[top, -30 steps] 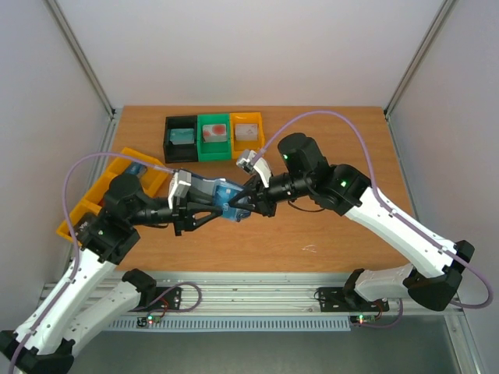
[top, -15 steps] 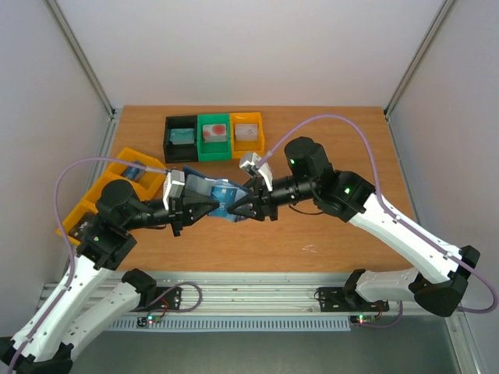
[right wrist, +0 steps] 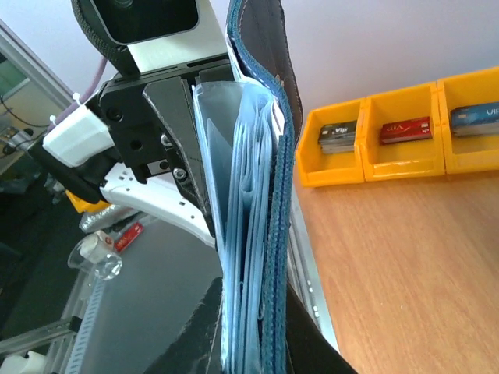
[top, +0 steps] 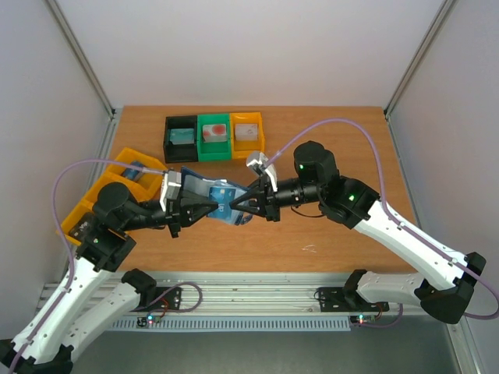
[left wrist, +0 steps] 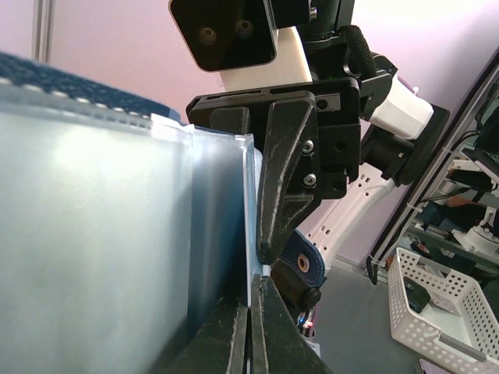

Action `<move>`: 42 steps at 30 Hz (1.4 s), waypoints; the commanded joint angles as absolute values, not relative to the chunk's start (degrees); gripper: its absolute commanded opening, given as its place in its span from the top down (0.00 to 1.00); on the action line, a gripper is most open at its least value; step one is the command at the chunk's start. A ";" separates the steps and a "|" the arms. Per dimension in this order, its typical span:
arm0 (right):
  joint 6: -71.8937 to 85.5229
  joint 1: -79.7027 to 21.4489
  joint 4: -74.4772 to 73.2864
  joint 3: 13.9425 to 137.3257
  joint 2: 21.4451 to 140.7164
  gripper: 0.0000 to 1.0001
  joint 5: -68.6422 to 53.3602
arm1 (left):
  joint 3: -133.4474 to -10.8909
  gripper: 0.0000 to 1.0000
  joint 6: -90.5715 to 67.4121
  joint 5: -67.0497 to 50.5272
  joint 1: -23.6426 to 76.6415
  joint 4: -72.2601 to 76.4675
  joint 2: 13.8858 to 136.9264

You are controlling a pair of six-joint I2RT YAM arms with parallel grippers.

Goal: Take the credit cards out of the card holder

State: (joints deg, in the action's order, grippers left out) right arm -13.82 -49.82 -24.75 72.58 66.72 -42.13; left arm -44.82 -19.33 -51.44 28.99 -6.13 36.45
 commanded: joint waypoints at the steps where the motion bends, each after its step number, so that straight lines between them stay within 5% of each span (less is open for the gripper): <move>1: -13.02 -50.03 -21.29 72.60 65.88 0.99 -44.46 | -44.31 1.00 -19.24 -51.70 29.09 -4.40 35.56; 14: -18.58 -50.01 -31.31 76.58 64.90 0.99 -46.45 | -48.37 0.83 -16.64 -53.32 26.89 -10.96 35.16; 25: -18.81 -50.01 -32.08 76.77 64.70 0.99 -47.55 | -49.39 1.00 -18.13 -54.59 26.18 -10.99 37.11; 42: -22.50 -48.40 -40.51 75.84 60.31 0.97 -42.92 | -47.48 1.00 -16.28 -48.91 24.57 -13.02 33.90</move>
